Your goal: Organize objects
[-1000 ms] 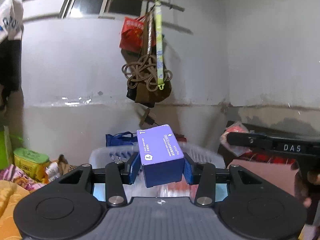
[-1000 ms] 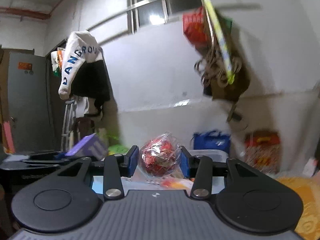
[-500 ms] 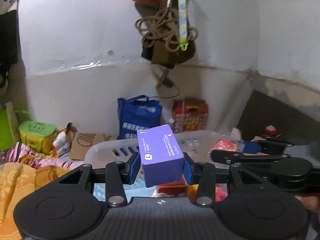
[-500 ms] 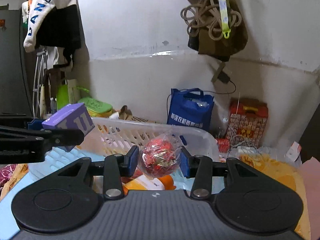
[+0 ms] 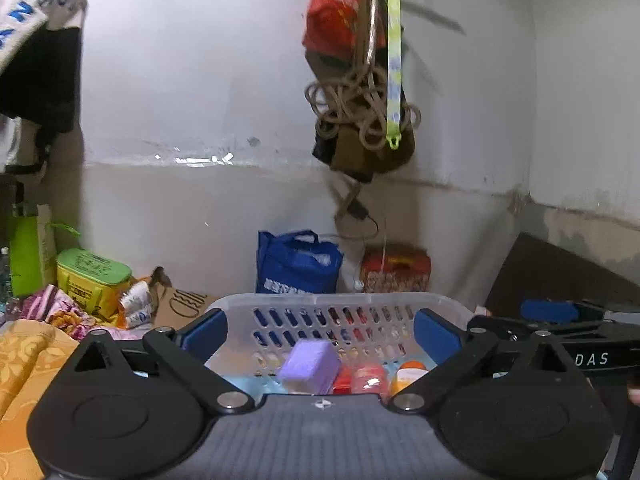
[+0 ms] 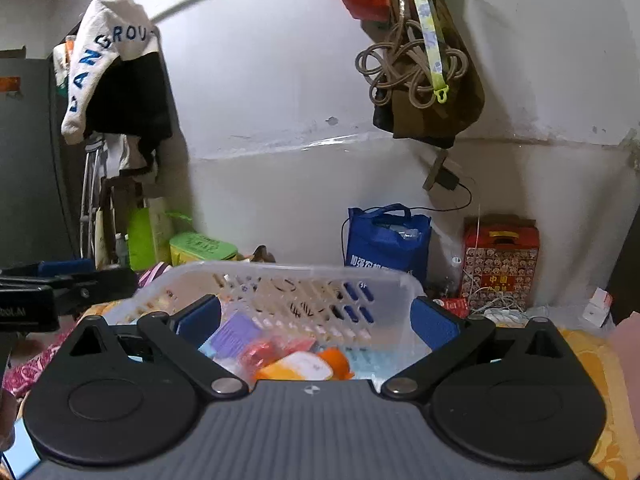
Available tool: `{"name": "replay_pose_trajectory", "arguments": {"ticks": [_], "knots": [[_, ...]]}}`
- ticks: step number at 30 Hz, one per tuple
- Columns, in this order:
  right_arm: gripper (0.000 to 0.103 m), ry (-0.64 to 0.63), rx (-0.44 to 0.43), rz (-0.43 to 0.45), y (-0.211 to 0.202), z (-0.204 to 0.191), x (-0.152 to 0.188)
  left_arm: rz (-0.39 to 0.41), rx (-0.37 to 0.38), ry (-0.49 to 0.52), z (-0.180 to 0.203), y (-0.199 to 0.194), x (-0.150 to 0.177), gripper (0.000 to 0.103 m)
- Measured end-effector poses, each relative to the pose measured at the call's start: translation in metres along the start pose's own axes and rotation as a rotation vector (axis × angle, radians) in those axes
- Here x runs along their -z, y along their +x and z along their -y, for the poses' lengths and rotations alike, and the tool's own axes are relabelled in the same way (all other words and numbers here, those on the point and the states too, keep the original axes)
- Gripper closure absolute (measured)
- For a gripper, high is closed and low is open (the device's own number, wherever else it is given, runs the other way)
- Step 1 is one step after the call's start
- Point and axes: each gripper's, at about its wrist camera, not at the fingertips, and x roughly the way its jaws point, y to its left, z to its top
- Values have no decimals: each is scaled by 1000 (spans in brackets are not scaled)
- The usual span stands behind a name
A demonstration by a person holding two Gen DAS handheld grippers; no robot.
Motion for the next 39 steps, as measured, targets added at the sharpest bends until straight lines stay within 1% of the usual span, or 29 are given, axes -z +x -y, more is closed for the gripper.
{"name": "replay_pose_trajectory", "arguments": {"ticks": [3, 5, 6, 8, 9, 11, 14, 16, 17, 19, 21, 23, 25, 27, 29, 34, 37, 39], "knots": [[0, -2, 6, 8, -8, -5, 5, 47, -38, -6, -3, -17, 9, 2], [0, 8, 17, 10, -15, -9, 9, 72, -43, -18, -6, -27, 14, 2], [0, 9, 20, 16, -19, -11, 12, 72, -39, -26, -8, -30, 16, 2], [0, 4, 24, 32, -27, -15, 20, 46, -18, -34, -11, -33, 18, 2], [0, 3, 32, 34, -28, -15, 22, 22, -9, -26, -11, -34, 20, 2], [0, 9, 64, 36, -32, -16, 28, -1, -5, 7, -8, -36, 26, 2], [0, 12, 112, 34, -36, -17, 36, -27, -26, 69, -3, -40, 37, 2], [0, -14, 136, 50, -40, -19, 44, -43, -70, 98, 0, -42, 45, 2], [0, -27, 157, 60, -42, -20, 49, -39, -85, 108, 1, -44, 49, 2], [0, -17, 203, 51, -41, -20, 57, -40, -89, 100, 0, -49, 57, 2], [0, 3, 199, 15, -36, -20, 62, -34, -61, 94, 1, -53, 64, 2], [0, 11, 174, -33, -28, -18, 65, -45, -61, 101, 2, -51, 69, 2], [0, 52, 152, -67, -25, -14, 67, -65, -62, 104, 4, -47, 72, 2], [0, 85, 120, -76, -25, -11, 68, -74, -54, 100, 4, -45, 77, 2], [0, 119, 107, -80, -26, -6, 68, -83, -56, 100, 3, -44, 81, 2], [0, 148, 113, -145, -16, -1, 71, -104, -59, 75, -3, -39, 91, 2], [0, 139, 135, -142, -19, -2, 76, -120, -63, 75, -5, -35, 95, 2], [0, 121, 149, -126, -23, -4, 75, -126, -72, 76, -5, -34, 96, 2]]}}
